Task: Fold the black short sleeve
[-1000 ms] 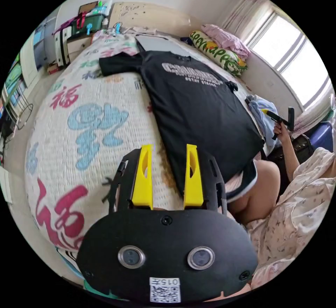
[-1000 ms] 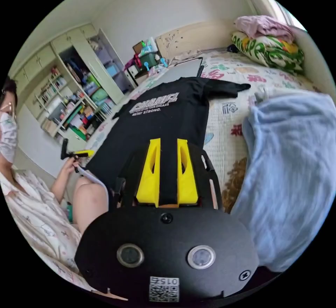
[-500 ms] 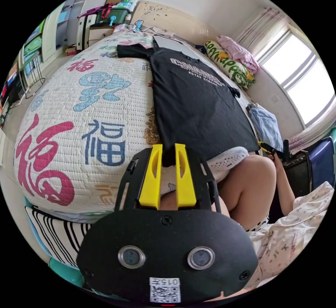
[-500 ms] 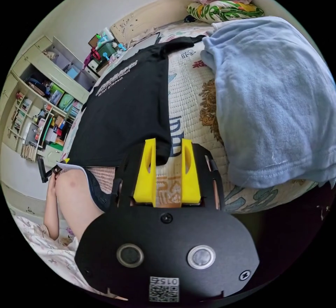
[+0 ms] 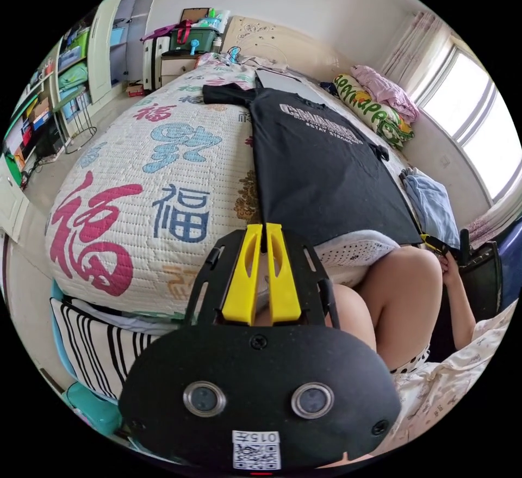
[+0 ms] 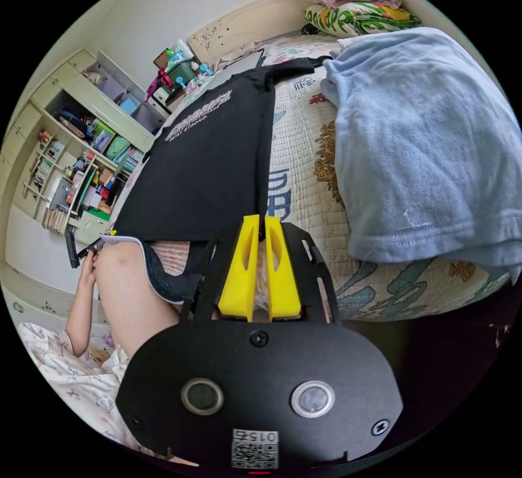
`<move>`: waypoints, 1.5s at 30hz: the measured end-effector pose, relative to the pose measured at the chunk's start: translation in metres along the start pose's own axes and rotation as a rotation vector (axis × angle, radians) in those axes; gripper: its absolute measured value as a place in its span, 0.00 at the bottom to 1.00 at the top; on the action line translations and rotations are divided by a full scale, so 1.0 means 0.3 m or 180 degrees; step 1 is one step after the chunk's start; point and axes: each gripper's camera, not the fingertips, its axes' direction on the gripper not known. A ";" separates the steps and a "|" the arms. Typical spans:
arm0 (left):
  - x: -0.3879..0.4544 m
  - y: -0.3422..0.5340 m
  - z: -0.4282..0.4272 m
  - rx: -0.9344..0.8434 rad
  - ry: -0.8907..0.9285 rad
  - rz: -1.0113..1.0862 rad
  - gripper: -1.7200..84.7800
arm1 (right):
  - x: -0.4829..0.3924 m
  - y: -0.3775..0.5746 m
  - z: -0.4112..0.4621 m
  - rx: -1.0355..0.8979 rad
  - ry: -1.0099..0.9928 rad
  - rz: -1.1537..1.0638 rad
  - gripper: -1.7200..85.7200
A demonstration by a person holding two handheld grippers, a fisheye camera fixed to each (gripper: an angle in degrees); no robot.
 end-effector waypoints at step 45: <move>0.211 0.072 -0.559 0.0315 -0.0681 -0.0010 0.02 | 0.063 0.795 0.850 0.0000 0.1379 -0.0750 0.03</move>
